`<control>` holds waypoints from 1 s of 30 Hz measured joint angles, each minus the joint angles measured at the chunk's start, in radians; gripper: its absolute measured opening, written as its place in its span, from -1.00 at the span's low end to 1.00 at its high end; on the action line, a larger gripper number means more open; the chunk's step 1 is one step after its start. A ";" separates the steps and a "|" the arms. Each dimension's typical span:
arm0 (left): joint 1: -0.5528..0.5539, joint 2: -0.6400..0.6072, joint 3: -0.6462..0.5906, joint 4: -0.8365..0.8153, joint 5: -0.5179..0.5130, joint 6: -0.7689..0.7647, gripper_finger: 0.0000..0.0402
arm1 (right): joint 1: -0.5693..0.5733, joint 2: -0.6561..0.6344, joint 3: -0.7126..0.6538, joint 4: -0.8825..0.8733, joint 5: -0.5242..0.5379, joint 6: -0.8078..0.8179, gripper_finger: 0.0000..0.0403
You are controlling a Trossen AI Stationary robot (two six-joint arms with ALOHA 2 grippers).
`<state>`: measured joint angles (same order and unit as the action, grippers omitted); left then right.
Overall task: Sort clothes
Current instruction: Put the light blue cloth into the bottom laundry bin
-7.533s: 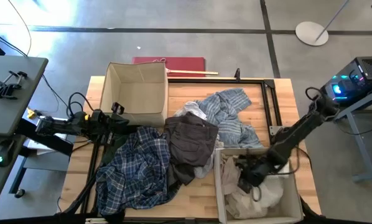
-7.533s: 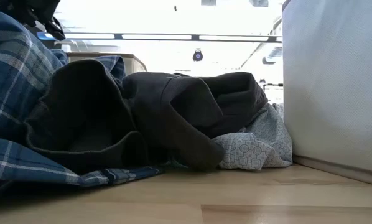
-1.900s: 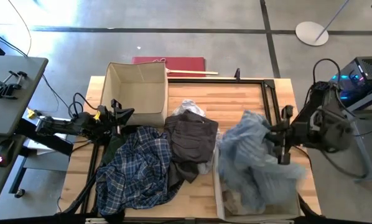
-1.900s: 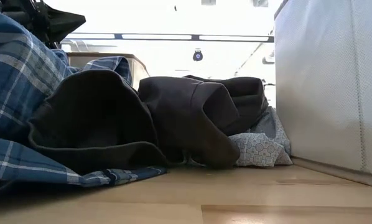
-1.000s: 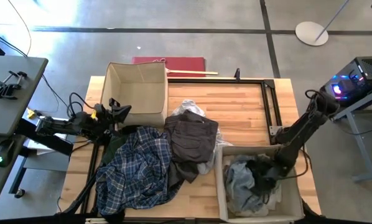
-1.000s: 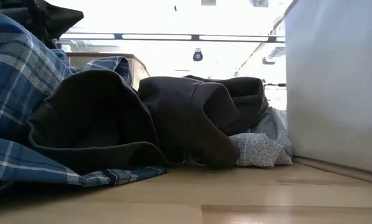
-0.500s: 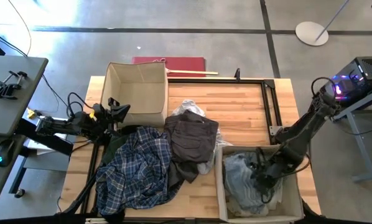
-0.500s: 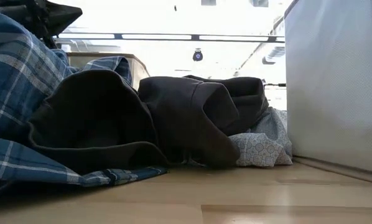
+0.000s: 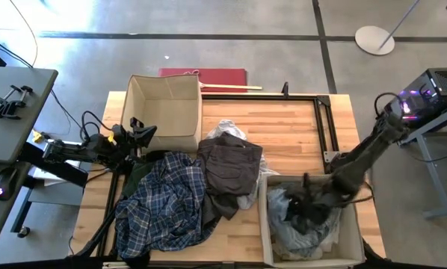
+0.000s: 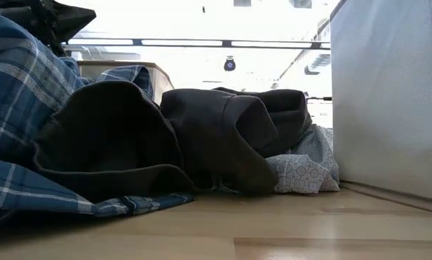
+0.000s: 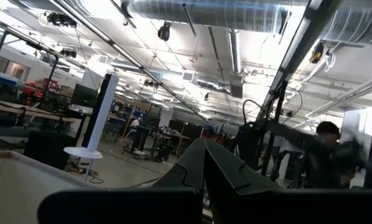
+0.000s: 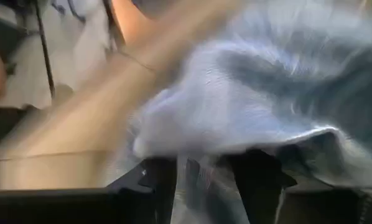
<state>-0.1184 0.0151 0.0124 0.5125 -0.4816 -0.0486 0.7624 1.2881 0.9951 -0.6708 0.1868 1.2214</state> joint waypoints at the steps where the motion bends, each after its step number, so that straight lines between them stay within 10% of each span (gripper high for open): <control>1: 0.000 0.000 0.000 0.000 0.000 0.000 -1.00 | -0.013 0.012 -0.062 0.037 -0.044 0.049 -0.31; 11: 0.000 0.000 0.000 0.003 0.000 0.000 -1.00 | -0.055 0.123 -0.454 0.405 -0.352 0.305 -0.31; 30: 0.000 0.001 0.000 0.001 0.129 -0.043 -1.00 | -0.115 -0.016 0.120 -0.369 -0.240 0.071 -0.31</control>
<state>-0.1184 0.0158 0.0124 0.5137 -0.3527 -0.0914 0.6475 1.2720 1.1149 -1.0398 -0.0527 1.2923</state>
